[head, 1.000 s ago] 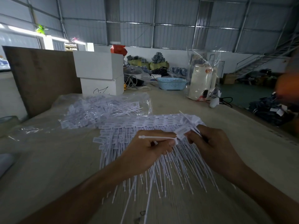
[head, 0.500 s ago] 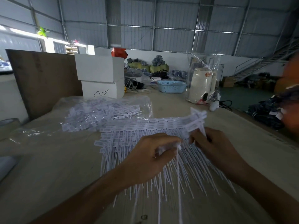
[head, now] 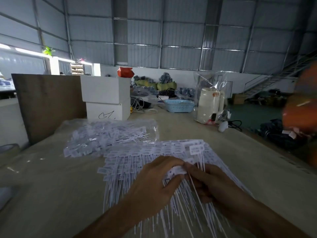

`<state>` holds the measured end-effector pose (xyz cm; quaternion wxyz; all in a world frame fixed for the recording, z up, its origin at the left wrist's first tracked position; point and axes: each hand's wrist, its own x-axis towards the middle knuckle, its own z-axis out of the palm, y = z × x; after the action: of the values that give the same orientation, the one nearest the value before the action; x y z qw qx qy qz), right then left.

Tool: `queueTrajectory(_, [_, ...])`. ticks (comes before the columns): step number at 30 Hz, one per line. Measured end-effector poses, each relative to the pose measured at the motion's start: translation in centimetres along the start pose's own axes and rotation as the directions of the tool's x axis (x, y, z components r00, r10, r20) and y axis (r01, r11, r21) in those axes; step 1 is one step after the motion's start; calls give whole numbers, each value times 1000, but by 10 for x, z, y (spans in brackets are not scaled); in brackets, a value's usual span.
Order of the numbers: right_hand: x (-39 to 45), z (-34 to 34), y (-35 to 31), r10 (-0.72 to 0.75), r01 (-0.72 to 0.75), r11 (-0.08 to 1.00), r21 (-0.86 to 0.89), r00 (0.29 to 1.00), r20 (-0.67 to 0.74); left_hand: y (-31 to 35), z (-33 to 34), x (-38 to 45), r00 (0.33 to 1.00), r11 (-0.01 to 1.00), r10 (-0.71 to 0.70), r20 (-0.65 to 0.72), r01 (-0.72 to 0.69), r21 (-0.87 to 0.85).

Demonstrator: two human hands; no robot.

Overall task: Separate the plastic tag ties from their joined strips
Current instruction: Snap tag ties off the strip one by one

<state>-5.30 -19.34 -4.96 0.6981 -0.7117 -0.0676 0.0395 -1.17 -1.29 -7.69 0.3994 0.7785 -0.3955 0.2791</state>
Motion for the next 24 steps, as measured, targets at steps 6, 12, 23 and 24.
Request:
queueTrajectory(6, [2, -6, 3, -2, 3, 1000, 3, 999, -33, 2, 0, 1, 1000, 1000, 27, 5, -27, -3])
queueTrajectory(12, [6, -15, 6, -41, 46, 997, 63, 997, -71, -3, -4, 0, 1000, 986, -19, -5, 20, 164])
queueTrajectory(23, [6, -13, 7, -24, 26, 998, -59, 999, 24, -9, -2, 0, 979, 896, 203, -8, -182, 404])
queueTrajectory(24, [6, -12, 6, -20, 22, 995, -94, 1000, 20, -9, -1, -1, 978, 895, 207, 0, -189, 405])
